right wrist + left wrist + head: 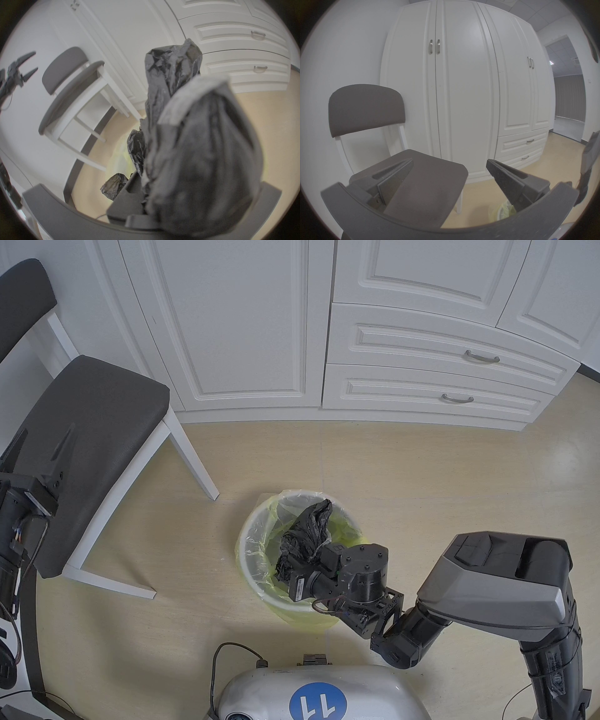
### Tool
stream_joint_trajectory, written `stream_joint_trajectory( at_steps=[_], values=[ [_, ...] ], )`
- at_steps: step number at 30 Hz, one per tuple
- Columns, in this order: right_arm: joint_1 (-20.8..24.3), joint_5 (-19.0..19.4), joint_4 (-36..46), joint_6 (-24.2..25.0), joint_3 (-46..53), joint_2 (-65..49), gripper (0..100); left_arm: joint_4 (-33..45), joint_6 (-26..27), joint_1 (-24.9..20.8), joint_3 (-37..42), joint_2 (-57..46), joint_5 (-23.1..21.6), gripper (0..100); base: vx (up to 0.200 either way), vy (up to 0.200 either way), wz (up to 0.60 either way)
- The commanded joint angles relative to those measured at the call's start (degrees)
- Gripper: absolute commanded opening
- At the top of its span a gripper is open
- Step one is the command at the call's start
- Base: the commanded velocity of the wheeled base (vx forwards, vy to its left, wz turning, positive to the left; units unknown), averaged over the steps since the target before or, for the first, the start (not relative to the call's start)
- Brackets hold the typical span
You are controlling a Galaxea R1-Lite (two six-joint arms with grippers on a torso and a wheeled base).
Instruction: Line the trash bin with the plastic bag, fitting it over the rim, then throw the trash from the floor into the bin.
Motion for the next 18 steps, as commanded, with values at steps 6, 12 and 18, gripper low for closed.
stream_joint_trajectory(
  at_steps=[6,12,18],
  values=[
    [0.75,-0.33,-0.02,12.6,-6.98,0.53,0,0.05,-0.35,7.4,4.86,0.12,-11.46,100,0.0,0.0,0.0],
    [-0.21,0.64,2.09,13.83,-9.97,0.71,0,0.05,-4.31,16.1,3.89,0.12,-19.1,100,0.0,0.0,0.0],
    [-1.8,1.7,18.35,13.83,-19.11,0.36,0,0.05,-7.12,17.69,4.68,0.21,-25.34,100,0.0,0.0,0.0]
  ],
)
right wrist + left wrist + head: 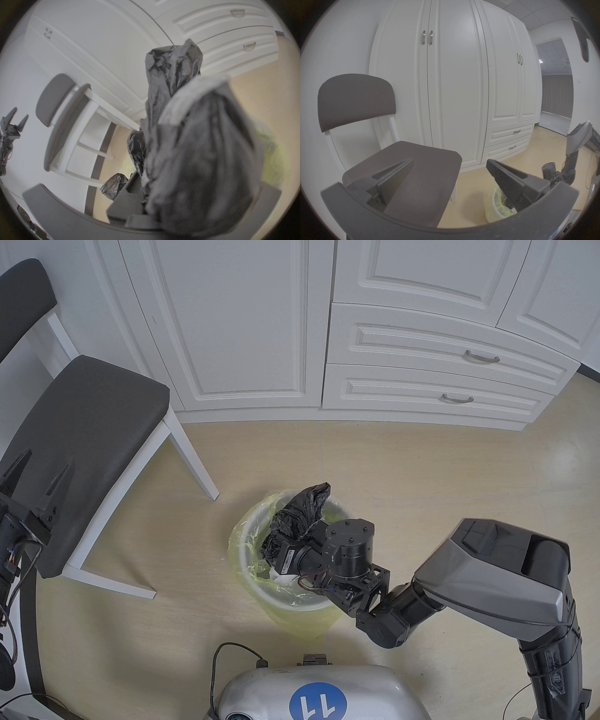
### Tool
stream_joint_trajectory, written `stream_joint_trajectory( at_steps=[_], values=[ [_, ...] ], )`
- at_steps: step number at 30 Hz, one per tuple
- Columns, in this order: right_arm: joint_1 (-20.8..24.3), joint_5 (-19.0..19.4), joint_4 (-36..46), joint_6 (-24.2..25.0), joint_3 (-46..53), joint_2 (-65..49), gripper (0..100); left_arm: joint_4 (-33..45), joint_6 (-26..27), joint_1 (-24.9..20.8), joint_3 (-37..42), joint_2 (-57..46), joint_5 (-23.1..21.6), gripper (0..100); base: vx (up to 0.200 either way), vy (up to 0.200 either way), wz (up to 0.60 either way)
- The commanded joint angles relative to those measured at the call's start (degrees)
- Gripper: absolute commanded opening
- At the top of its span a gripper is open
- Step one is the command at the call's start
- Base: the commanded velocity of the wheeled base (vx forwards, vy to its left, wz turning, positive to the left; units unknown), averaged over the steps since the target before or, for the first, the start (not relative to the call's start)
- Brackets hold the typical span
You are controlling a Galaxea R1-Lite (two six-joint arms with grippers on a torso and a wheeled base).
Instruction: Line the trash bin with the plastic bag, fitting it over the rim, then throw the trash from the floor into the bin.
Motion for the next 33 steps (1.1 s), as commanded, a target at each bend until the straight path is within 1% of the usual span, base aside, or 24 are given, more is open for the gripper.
stream_joint_trajectory(
  at_steps=[1,2,5,7,8,11,14,17,22,23,28,33],
  values=[
    [-1.49,0.79,9.76,0.33,-8.55,0.31,0,-0.03,-2.22,2.69,0.41,0.3,-3.95,100,0.0,0.0,0.0],
    [-1.49,0.79,9.76,0.33,-8.55,0.31,0,-0.03,-2.22,2.69,0.41,0.3,-3.95,100,0.0,0.0,0.0],
    [-1.4,1.14,13.37,-0.54,-10.05,0.4,0,-0.03,-2.22,3.22,0.24,0.3,-4.04,100,0.0,0.0,0.0],
    [-1.4,1.14,13.54,-0.63,-10.13,0.4,0,-0.03,-2.22,3.31,0.24,0.3,-4.04,100,0.0,0.0,0.0],
    [-1.84,1.32,17.23,-0.98,-11.19,0.14,0,-0.03,-2.75,4.01,0.06,0.39,-4.04,100,0.0,0.0,0.0],
    [-3.07,1.5,19.78,-1.16,-11.98,0.31,0,-0.03,-4.16,5.24,-0.47,0.47,-4.12,100,0.0,0.0,0.0],
    [-4.66,1.67,19.69,-1.34,-11.19,-1.62,0,-0.12,-4.95,6.21,-0.82,0.39,-4.21,100,0.0,0.0,0.0],
    [-5.27,1.67,19.69,-1.42,-9.26,-4.78,0,-0.12,-5.12,6.65,-0.99,0.3,-4.21,100,0.0,0.0,0.0],
    [-5.45,1.76,19.96,-1.69,-6.53,-9.71,0,-0.12,-5.12,6.65,-1.08,0.39,-4.21,100,0.0,0.0,0.0],
    [-5.45,2.29,20.05,-2.3,-6.0,-10.76,0,-0.12,-5.12,6.73,-1.17,0.3,-4.3,100,0.0,0.0,0.0],
    [-5.01,2.73,19.78,-3.8,-4.95,-11.46,0,-0.12,-5.21,6.82,-1.17,0.39,-4.21,100,0.0,0.0,0.0],
    [-4.3,3.17,19.43,-4.76,-7.06,-9.53,0,-0.12,-5.3,7.0,-1.08,0.39,-4.21,100,0.0,0.0,0.0]
  ],
)
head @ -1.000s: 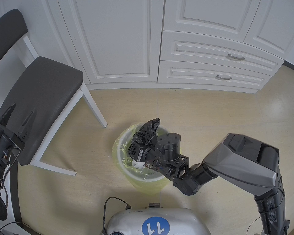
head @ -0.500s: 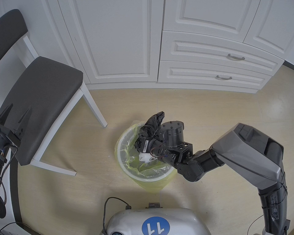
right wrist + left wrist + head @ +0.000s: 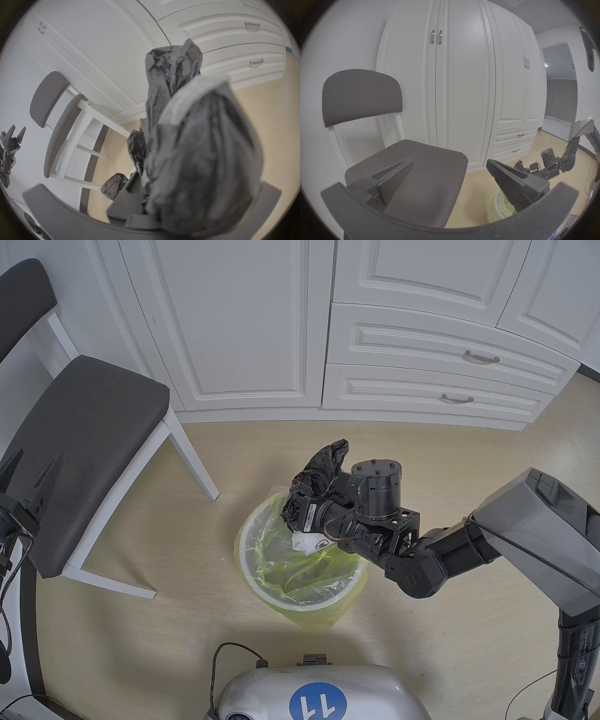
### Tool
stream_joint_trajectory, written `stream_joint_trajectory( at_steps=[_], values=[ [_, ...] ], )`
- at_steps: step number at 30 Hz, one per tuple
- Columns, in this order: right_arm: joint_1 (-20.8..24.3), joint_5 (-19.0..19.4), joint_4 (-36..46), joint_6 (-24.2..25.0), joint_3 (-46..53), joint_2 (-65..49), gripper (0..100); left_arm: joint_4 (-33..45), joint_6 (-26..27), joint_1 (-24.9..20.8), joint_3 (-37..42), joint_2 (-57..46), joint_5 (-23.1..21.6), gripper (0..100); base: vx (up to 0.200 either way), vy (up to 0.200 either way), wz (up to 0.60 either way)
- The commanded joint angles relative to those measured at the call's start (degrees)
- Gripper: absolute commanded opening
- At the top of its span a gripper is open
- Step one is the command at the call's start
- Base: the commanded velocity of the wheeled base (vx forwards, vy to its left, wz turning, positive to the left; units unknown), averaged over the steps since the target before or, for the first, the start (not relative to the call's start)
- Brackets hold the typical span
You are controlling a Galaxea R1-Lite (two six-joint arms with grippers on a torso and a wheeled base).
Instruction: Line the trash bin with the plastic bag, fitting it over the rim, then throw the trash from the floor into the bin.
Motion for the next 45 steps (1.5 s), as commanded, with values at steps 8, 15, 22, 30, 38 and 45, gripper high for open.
stream_joint_trajectory(
  at_steps=[8,15,22,30,38,45],
  values=[
    [-0.22,1.57,0.2,-0.56,-8.5,7.47,0,0.05,-0.12,0.67,-0.1,0.17,-0.06,100,0.0,0.0,0.0],
    [-2.24,5.97,3.27,2.34,-14.48,13.36,0,0.05,-1.53,3.58,-0.45,0.78,-1.64,100,0.0,0.0,0.0],
    [-3.29,12.91,9.95,4.1,-20.8,16.08,0,-0.04,-2.06,5.68,-0.8,1.58,-2.61,100,0.0,0.0,0.0],
    [-3.82,14.75,16.02,3.22,-25.11,16.96,0,-0.04,-1.97,5.68,-0.71,1.84,-2.61,100,0.0,0.0,0.0],
    [-3.73,14.14,15.67,-1.53,-21.95,13.71,0,-0.21,-1.97,5.68,-1.06,2.37,-2.61,100,0.0,0.0,0.0],
    [-2.06,14.14,14.52,-5.31,-10.61,3.87,0,-0.48,-1.97,5.77,-1.15,2.28,-2.61,100,0.0,0.0,0.0]
  ],
)
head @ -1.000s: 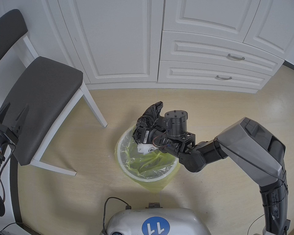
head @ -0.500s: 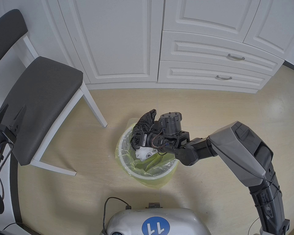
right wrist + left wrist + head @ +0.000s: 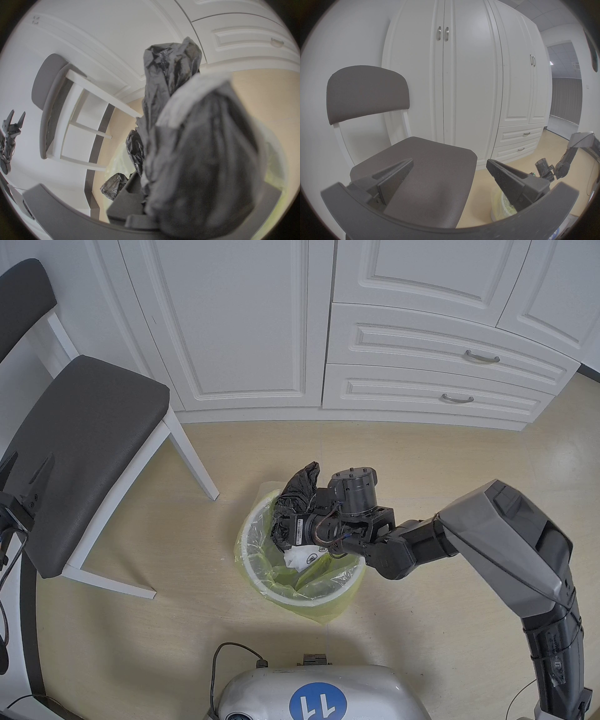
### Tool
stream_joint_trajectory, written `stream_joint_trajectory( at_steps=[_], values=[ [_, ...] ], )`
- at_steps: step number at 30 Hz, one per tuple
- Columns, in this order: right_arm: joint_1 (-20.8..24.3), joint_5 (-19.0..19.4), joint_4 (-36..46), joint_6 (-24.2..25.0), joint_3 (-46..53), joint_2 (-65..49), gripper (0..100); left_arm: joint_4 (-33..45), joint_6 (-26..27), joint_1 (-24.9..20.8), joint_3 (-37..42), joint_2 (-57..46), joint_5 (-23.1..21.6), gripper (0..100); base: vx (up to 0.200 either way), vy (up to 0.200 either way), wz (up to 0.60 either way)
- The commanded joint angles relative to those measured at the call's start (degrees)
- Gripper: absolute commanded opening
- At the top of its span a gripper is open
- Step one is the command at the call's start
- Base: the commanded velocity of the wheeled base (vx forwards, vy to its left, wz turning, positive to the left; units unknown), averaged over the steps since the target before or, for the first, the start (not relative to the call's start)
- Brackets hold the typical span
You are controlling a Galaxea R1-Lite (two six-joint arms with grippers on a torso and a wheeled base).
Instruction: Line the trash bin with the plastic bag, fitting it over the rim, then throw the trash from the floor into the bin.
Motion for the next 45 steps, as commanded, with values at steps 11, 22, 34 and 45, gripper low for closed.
stream_joint_trajectory(
  at_steps=[11,22,34,45],
  values=[
    [5.17,-0.03,-7.31,-4.2,17.01,-13.27,0,-0.38,-0.11,0.05,-0.08,-0.32,-0.01,100,0.0,0.0,0.0],
    [4.38,0.68,-4.14,-4.12,14.99,-6.06,0,-0.29,-0.11,0.05,-0.17,0.03,0.08,100,0.0,0.0,0.0],
    [1.39,7.71,-3.44,-4.12,11.65,-1.67,0,0.23,-0.46,0.05,-0.78,0.38,0.17,100,0.0,0.0,0.0],
    [1.13,3.4,-4.32,-4.12,12.17,-8.17,0,-0.12,-0.46,0.05,-0.7,1.09,0.08,100,0.0,0.0,0.0]
  ],
)
